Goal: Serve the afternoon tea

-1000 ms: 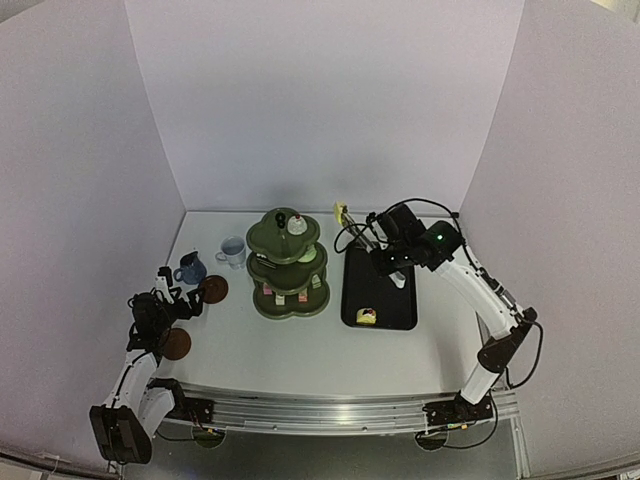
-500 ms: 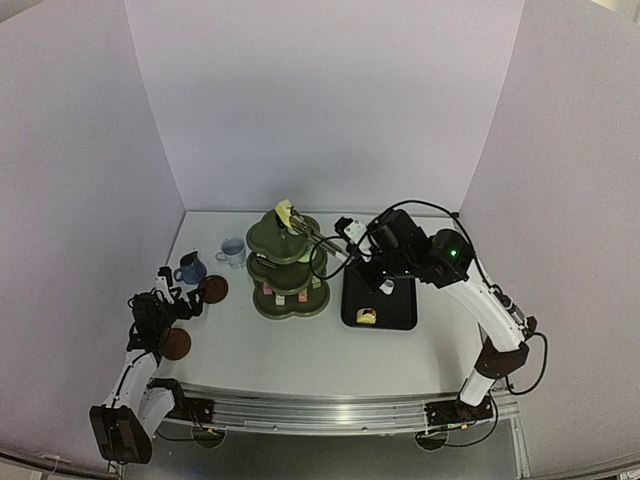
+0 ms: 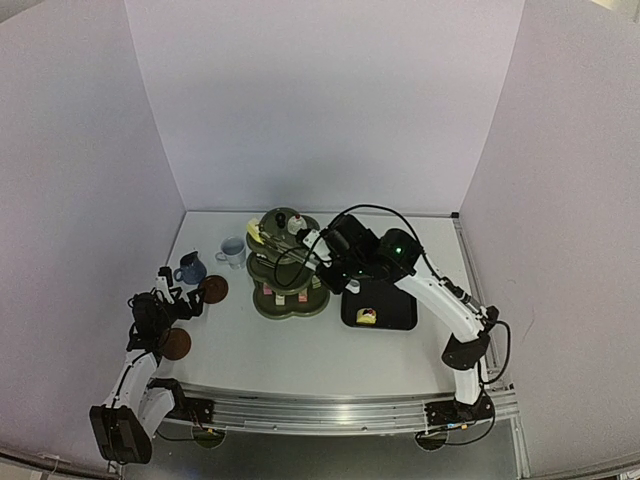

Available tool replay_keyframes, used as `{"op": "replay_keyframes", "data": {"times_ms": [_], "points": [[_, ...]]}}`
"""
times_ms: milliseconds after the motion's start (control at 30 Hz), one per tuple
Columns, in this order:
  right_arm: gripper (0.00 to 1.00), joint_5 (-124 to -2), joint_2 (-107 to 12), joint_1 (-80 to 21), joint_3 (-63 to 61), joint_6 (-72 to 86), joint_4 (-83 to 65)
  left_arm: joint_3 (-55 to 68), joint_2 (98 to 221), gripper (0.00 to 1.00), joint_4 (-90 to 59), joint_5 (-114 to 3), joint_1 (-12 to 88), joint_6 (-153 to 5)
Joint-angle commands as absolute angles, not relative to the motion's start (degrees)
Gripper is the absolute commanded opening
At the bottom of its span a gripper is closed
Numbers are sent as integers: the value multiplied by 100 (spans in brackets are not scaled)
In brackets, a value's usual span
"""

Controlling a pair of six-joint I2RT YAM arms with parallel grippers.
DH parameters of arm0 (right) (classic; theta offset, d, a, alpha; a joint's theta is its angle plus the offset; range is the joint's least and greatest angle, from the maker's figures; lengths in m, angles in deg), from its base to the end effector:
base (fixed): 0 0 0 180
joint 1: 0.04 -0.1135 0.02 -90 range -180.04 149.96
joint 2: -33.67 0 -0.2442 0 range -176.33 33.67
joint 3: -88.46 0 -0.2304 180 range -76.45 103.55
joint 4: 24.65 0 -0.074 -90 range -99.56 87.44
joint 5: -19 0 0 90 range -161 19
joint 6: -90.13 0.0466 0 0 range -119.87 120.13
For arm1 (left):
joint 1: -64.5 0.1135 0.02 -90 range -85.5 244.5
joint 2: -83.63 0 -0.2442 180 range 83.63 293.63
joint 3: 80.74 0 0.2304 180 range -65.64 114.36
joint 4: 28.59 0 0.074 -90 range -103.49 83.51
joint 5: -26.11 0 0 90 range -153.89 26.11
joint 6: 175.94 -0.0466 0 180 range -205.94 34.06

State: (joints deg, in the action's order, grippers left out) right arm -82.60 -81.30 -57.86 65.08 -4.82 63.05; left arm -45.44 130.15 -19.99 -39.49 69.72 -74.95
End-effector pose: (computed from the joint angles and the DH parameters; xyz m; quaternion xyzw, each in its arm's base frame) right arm 0.2094 0.3152 0.4019 -0.4482 0.8073 0.0818 0.3751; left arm 0.1885 -0.0021 0.2064 0.0075 0.8089 -0.2010 0.5525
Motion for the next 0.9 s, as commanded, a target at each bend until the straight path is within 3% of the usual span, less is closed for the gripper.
{"op": "replay_keyframes", "data": {"times_ms": [0, 567, 867], "points": [[0, -8505, -8289, -5790, 7015, -751, 6013, -4493, 12975, 100, -2142, -3855, 7001, -7498], [3, -9014, -8551, -5790, 6679, -813, 5971, -4492, 12960, 100, -2150, -3858, 7005, -7469], [11, -9010, -8556, -5789, 6531, -760, 5982, -4503, 12972, 100, -2167, -3858, 6996, -7469]]}}
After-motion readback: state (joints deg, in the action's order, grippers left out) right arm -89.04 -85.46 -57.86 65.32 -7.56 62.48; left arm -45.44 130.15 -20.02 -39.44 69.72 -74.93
